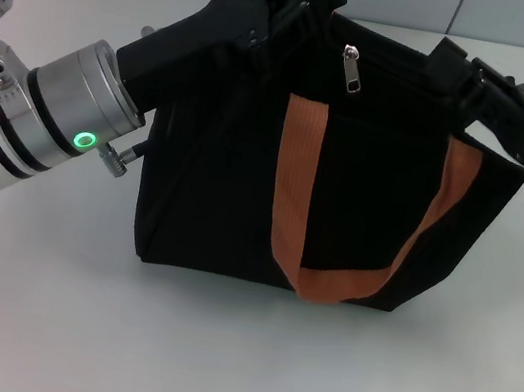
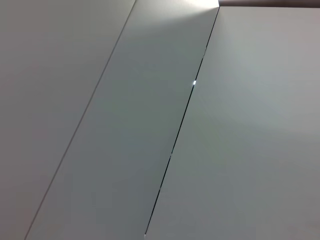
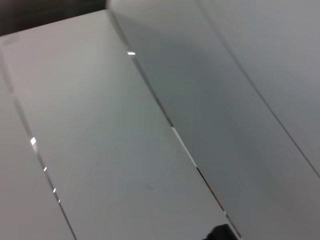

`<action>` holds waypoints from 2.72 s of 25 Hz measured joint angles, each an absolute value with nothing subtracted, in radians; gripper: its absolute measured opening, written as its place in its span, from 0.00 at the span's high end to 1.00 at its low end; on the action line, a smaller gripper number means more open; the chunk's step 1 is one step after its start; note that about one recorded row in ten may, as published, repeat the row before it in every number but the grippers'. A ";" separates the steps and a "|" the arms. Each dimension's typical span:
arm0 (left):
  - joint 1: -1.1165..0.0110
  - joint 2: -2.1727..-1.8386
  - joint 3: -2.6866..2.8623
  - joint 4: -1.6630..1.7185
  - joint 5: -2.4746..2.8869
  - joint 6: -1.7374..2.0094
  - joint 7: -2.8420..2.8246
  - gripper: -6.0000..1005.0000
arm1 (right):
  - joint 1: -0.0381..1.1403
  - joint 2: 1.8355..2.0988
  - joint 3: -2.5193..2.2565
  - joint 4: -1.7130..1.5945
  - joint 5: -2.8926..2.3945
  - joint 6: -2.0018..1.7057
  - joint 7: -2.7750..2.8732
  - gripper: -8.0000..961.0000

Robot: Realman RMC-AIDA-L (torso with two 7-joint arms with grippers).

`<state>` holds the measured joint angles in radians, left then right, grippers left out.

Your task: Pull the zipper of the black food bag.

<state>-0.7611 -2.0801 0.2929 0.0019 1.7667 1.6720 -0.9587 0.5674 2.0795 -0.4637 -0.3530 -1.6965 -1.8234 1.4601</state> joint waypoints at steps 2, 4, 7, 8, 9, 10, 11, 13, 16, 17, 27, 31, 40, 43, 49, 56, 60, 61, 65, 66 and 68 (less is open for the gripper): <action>-0.760 -2.080 0.293 0.000 1.767 1.675 -0.959 0.98 | 0.575 2.080 -0.469 -0.351 -1.700 -1.821 1.515 0.65; -0.762 -2.080 0.293 0.000 1.768 1.675 -0.959 0.98 | 0.580 2.082 -0.480 -0.343 -1.702 -1.817 1.525 0.65; -0.764 -2.080 0.293 0.000 1.769 1.676 -0.959 0.98 | 0.585 2.084 -0.500 -0.335 -1.700 -1.812 1.531 0.65; -0.764 -2.080 0.293 0.000 1.769 1.676 -0.959 0.98 | 0.587 2.085 -0.510 -0.333 -1.700 -1.813 1.531 0.65; -0.765 -2.080 0.293 0.000 1.769 1.675 -0.959 0.98 | 0.588 2.085 -0.520 -0.331 -1.700 -1.813 1.531 0.65; -0.766 -2.080 0.293 0.000 1.770 1.673 -0.959 0.98 | 0.588 2.085 -0.527 -0.331 -1.699 -1.813 1.529 0.65; -0.768 -2.080 0.293 -0.001 1.770 1.671 -0.959 0.98 | 0.588 2.086 -0.532 -0.330 -1.699 -1.809 1.526 0.65; -0.769 -2.080 0.293 -0.002 1.771 1.669 -0.959 0.98 | 0.584 2.087 -0.532 -0.322 -1.698 -1.794 1.518 0.65; -0.770 -2.080 0.293 -0.003 1.770 1.662 -0.959 0.98 | 0.583 2.088 -0.529 -0.309 -1.687 -1.771 1.501 0.65; -0.771 -2.080 0.293 -0.004 1.769 1.658 -0.959 0.98 | 0.585 2.088 -0.531 -0.309 -1.686 -1.767 1.499 0.65; -0.792 -2.080 0.293 -0.015 1.769 1.649 -0.950 0.98 | 0.631 2.088 -0.569 -0.296 -1.690 -1.730 1.501 0.65; -0.798 -2.080 0.293 -0.018 1.770 1.651 -0.950 0.98 | 0.633 2.088 -0.581 -0.296 -1.687 -1.725 1.501 0.65; -0.807 -2.081 0.293 -0.018 1.769 1.654 -0.948 0.98 | 0.633 2.087 -0.584 -0.296 -1.686 -1.745 1.505 0.65; -0.807 -2.081 0.293 -0.018 1.769 1.654 -0.948 0.98 | 0.634 2.086 -0.585 -0.296 -1.687 -1.735 1.513 0.65; -0.809 -2.082 0.282 -0.018 1.768 1.650 -0.948 0.98 | 0.616 2.081 -0.585 -0.309 -1.692 -1.749 1.539 0.65; -0.788 -2.082 0.282 -0.031 1.767 1.661 -0.948 0.98 | 0.560 2.080 -0.582 -0.407 -1.684 -1.870 1.542 0.65; -0.730 -2.081 0.279 -0.054 1.765 1.683 -0.918 0.98 | 0.545 2.078 -0.585 -0.475 -1.690 -1.878 1.591 0.65; -0.712 -2.082 0.276 -0.064 1.765 1.688 -0.898 0.98 | 0.540 2.077 -0.585 -0.525 -1.699 -1.872 1.639 0.65; -0.652 -2.082 0.265 -0.080 1.765 1.684 -0.841 0.98 | 0.545 2.077 -0.589 -0.578 -1.708 -1.851 1.689 0.65; -0.640 -2.082 0.263 -0.081 1.765 1.676 -0.830 0.98 | 0.551 2.077 -0.597 -0.585 -1.709 -1.841 1.698 0.65; -0.637 -2.081 0.262 -0.081 1.765 1.668 -0.828 0.98 | 0.575 2.078 -0.636 -0.591 -1.709 -1.810 1.712 0.65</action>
<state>-0.6372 -2.0815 0.2616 -0.0811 1.7653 1.6685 -0.8275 0.5748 2.0779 -0.6363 -0.5906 -1.7094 -1.8096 1.7119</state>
